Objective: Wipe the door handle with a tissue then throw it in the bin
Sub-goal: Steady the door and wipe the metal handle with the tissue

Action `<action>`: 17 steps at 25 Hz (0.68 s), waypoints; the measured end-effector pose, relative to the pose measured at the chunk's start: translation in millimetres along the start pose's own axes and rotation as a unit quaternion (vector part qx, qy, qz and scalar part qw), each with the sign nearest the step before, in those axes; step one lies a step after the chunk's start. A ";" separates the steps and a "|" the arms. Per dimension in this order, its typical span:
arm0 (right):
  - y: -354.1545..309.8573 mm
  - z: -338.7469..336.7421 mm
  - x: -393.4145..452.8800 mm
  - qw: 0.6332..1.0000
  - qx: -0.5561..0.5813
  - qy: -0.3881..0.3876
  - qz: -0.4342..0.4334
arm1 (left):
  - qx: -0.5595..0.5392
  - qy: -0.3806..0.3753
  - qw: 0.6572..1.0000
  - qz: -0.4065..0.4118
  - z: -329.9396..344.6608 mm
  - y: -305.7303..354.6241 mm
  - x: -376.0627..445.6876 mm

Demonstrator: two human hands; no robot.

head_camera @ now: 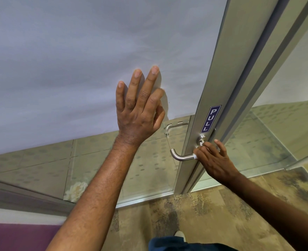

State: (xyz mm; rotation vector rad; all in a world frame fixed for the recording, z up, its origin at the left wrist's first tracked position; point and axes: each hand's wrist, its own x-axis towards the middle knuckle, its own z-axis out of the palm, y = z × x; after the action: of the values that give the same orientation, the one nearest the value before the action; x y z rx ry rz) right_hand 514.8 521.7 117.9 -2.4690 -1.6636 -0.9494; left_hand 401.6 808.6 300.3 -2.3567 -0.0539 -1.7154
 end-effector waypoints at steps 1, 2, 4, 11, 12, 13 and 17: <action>-0.6 0.5 -0.4 1.000 0.008 0.005 -0.001 | -0.001 -0.001 1.000 -0.001 0.3 0.2 -0.2; -2.7 -0.8 1.3 1.000 0.019 0.011 0.001 | 0.000 -0.001 1.000 -0.001 0.6 0.3 -0.4; -13.3 -4.8 10.4 0.999 0.041 0.031 -0.009 | 0.001 -0.002 1.000 -0.002 0.8 0.1 -0.6; -52.0 -9.8 35.2 0.992 0.101 0.071 -0.004 | 0.003 -0.005 1.000 0.001 0.3 -1.3 -0.5; -49.7 -7.6 31.5 0.993 0.098 0.071 -0.001 | 0.004 -0.005 1.000 0.001 0.2 -1.1 -0.8; -46.1 -4.7 26.5 0.993 0.094 0.064 0.007 | 0.004 -0.005 1.000 0.002 0.3 -0.9 -1.2; -21.4 -0.6 4.0 0.993 0.080 -0.019 0.089 | 0.004 -0.002 1.000 0.002 1.6 -1.2 -2.4</action>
State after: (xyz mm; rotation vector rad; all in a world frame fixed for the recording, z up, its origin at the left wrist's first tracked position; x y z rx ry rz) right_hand 497.4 534.1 113.8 -2.4892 -1.4369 -0.7237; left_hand 402.1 810.4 297.8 -2.3543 -0.0568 -1.7057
